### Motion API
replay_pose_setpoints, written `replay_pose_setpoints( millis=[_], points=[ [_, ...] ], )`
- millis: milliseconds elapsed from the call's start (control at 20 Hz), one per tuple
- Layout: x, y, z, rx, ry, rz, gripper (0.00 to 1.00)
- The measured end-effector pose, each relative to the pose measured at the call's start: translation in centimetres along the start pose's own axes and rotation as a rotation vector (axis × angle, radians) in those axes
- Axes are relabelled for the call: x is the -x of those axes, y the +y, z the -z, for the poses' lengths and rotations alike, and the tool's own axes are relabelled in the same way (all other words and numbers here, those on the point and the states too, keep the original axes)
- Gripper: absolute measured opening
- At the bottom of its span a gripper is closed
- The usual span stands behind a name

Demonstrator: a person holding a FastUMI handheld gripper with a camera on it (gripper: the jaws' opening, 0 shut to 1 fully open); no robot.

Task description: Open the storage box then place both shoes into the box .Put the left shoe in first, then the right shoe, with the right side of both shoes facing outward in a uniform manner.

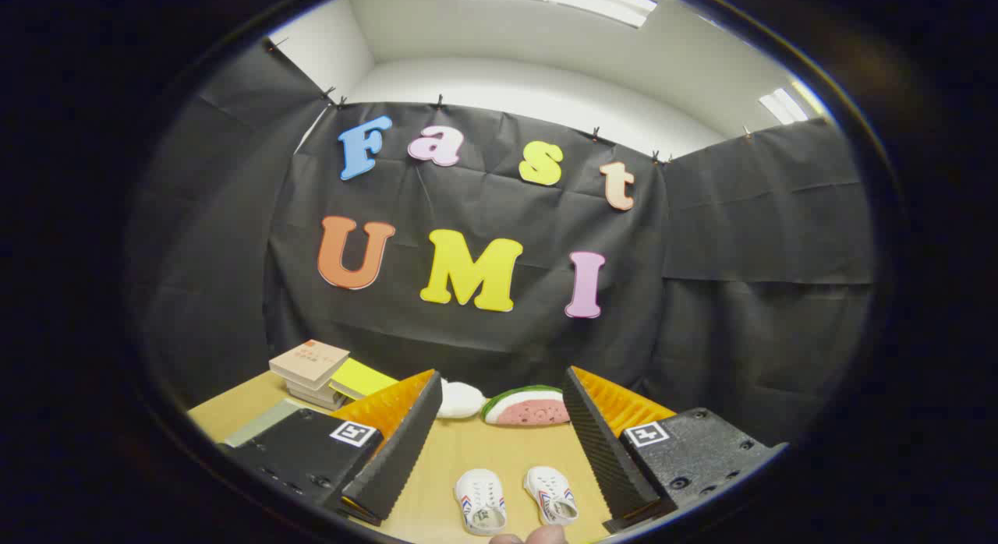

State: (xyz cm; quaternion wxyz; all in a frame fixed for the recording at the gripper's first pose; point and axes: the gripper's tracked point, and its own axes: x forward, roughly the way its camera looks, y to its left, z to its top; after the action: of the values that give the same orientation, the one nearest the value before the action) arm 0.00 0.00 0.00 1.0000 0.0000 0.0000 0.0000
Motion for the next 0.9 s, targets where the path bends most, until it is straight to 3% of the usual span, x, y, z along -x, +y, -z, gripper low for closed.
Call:
replay_pose_setpoints(
  millis=[650, 900],
  points=[
    [0.7, -2.9, 1.0, -0.064, 0.014, 0.010, 1.00],
    [-0.3, -2.1, 0.4, -0.082, 0.000, -0.029, 1.00]
  ],
)
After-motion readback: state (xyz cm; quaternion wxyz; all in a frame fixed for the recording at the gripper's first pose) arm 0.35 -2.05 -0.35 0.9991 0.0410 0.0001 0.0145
